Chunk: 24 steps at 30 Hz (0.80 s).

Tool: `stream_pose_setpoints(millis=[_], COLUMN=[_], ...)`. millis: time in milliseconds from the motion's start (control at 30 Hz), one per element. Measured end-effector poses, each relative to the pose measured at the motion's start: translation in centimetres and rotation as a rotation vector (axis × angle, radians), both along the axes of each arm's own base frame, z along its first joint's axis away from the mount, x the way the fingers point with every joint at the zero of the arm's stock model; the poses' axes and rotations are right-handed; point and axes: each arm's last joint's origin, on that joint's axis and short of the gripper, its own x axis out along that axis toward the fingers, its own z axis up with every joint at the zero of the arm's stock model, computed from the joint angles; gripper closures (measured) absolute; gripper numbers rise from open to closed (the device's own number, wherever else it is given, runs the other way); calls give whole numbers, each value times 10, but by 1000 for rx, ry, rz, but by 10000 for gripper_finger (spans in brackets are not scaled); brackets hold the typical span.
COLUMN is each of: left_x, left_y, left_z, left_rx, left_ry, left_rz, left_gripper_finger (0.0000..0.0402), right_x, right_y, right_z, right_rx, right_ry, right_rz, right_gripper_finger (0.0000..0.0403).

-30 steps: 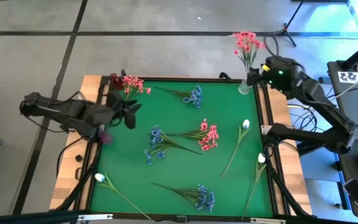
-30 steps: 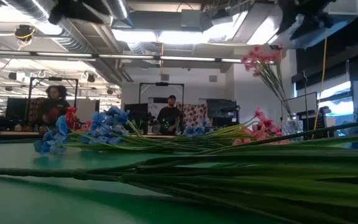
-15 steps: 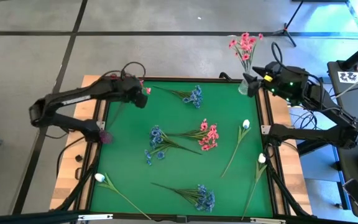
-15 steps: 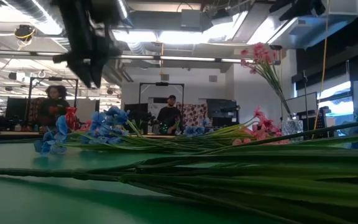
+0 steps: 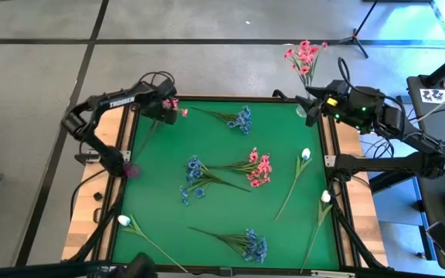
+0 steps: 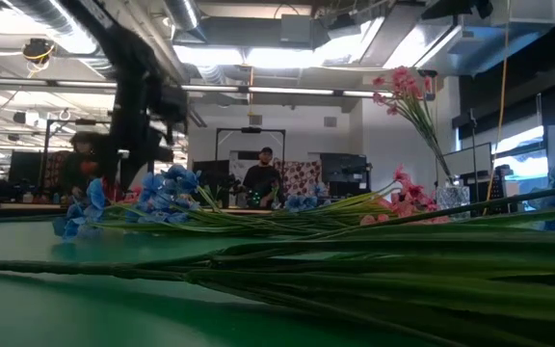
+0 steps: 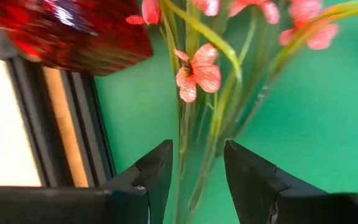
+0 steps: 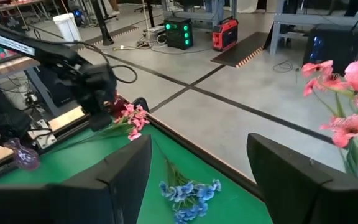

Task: Sort flowers into vase by color
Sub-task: Put the top pink flowers into the transparent vase

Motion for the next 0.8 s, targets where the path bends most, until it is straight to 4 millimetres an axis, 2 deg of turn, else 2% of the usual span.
stream_pose_setpoints(millis=[167, 300, 533, 633, 800], left_x=[-8, -6, -1, 8, 24], left_y=[14, 20, 25, 27, 24], left_z=[-22, -34, -41, -41, -40], left_rx=[-87, -128, -137, -103, -58], left_ry=[31, 4, -73, -144, -196], left_rz=[20, -2, -20, -42, -84], left_gripper_finger=[260, 260, 268, 300, 386], right_x=[-1, -2, -1, -1, -1], right_y=[-1, -2, -3, -3, -3], right_z=[0, 1, 5, 6, 5], right_rx=[3, -12, -41, -48, -48], right_ry=[-9, -13, -34, -43, -41], right_rz=[-42, -94, -114, -113, -112], right_gripper_finger=[139, 139, 139, 139, 139])
